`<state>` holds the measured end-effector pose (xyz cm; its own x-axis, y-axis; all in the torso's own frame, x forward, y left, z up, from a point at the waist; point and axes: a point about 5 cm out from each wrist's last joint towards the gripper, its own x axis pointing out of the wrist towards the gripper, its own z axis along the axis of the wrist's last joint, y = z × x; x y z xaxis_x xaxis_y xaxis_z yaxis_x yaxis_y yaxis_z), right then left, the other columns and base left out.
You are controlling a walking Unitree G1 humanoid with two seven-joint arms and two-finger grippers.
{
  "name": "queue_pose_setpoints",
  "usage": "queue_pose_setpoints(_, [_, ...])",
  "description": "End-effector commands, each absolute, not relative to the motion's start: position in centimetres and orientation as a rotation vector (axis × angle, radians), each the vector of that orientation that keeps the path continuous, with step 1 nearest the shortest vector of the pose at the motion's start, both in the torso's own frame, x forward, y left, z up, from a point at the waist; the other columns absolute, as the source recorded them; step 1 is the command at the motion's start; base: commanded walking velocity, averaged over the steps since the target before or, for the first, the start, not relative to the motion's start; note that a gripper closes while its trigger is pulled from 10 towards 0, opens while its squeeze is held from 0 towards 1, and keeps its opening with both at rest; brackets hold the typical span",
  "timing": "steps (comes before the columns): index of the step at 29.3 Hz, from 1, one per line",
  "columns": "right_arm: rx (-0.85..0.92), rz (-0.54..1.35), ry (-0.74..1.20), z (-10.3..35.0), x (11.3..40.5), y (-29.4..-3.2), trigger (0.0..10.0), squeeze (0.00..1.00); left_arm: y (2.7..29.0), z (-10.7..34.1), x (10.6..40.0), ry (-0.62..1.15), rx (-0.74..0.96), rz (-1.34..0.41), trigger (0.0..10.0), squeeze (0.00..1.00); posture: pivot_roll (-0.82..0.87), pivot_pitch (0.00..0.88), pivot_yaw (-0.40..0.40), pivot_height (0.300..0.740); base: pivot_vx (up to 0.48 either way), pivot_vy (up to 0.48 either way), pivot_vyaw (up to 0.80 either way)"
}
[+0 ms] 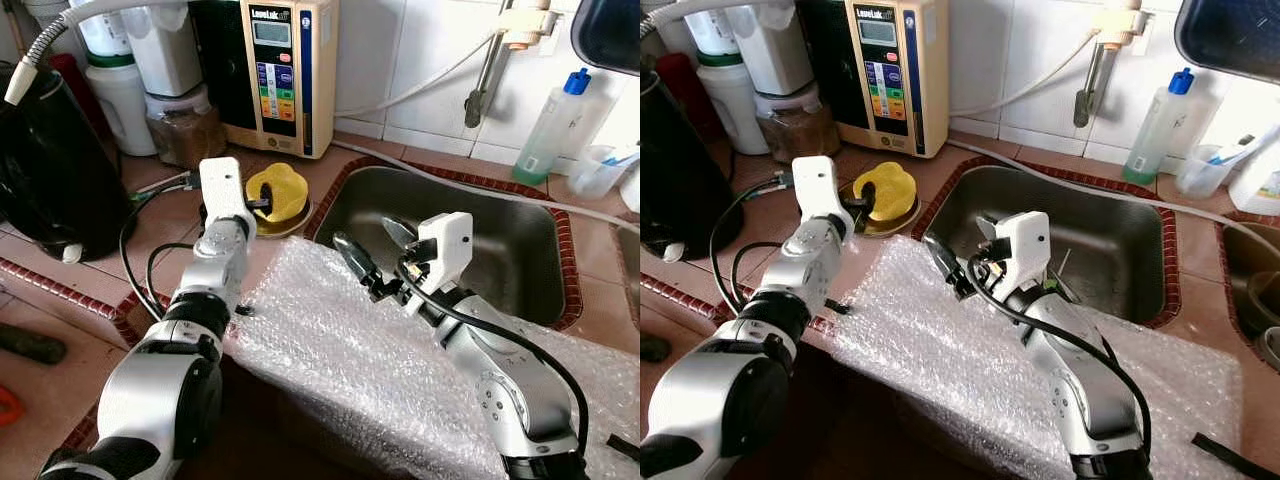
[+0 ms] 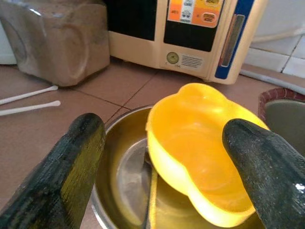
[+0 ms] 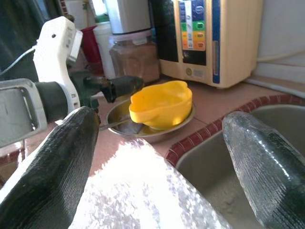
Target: Kitchen organization
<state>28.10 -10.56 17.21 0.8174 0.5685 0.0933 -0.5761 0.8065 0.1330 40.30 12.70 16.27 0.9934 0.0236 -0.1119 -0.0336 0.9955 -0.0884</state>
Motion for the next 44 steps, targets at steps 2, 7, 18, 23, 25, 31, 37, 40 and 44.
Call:
queue_pose_setpoints(2, [0.156, 0.623, -0.066, 17.8, 27.7, -10.3, 10.0, 0.40, 12.0, 15.9, 40.4, 0.163, -0.104, 0.001, 10.0, 0.00, -0.11, 0.000, 0.078, 0.740, 0.000, 0.000, 0.00])
queue_pose_setpoints(7, [0.152, 0.621, -0.060, 17.8, 27.6, -10.2, 10.0, 0.40, 11.1, 15.4, 40.2, 0.209, -0.132, -0.034, 10.0, 0.00, -0.12, 0.000, 0.082, 0.740, 0.000, 0.000, 0.00])
queue_pose_setpoints(18, [0.142, 0.617, -0.044, 17.7, 27.5, -10.3, 10.0, 0.40, 10.5, 14.8, 40.1, 0.285, -0.222, -0.029, 3.5, 0.00, -0.12, 0.000, 0.085, 0.740, 0.000, 0.000, 0.00])
queue_pose_setpoints(23, [0.162, 0.663, -0.020, 17.6, 27.3, -9.9, 10.0, 0.40, 10.7, 14.7, 40.1, 0.295, -0.234, -0.029, 0.0, 0.00, -0.12, 0.000, 0.083, 0.740, 0.000, 0.000, 0.00])
queue_pose_setpoints(25, [0.157, 0.699, -0.006, 17.4, 27.1, -9.7, 10.0, 0.25, 10.9, 14.6, 40.1, 0.310, -0.265, -0.020, 0.0, 0.00, -0.12, 0.000, 0.082, 0.740, 0.000, 0.000, 0.00])
queue_pose_setpoints(31, [0.147, 0.729, 0.007, 17.3, 26.8, -9.6, 10.0, 0.13, 11.2, 14.5, 40.1, 0.328, -0.300, 0.000, 0.0, 0.00, -0.12, 0.000, 0.080, 0.740, 0.000, 0.000, 0.00])
queue_pose_setpoints(37, [0.146, 0.727, 0.013, 17.2, 26.8, -9.6, 10.0, 0.09, 11.5, 14.2, 40.1, 0.344, -0.334, 0.019, 0.0, 0.00, -0.11, 0.000, 0.079, 0.740, 0.000, 0.000, 0.00])
queue_pose_setpoints(40, [0.146, 0.724, 0.015, 17.2, 26.8, -9.6, 10.0, 0.08, 11.8, 14.1, 40.0, 0.353, -0.353, 0.040, 0.0, 0.00, -0.11, 0.000, 0.079, 0.740, 0.000, 0.000, 0.00])
queue_pose_setpoints(44, [0.141, 0.719, 0.018, 17.1, 26.9, -9.6, 10.0, 0.08, 12.6, 13.7, 39.9, 0.363, -0.371, 0.087, 0.0, 0.00, -0.11, 0.000, 0.072, 0.740, 0.000, 0.000, 0.00])
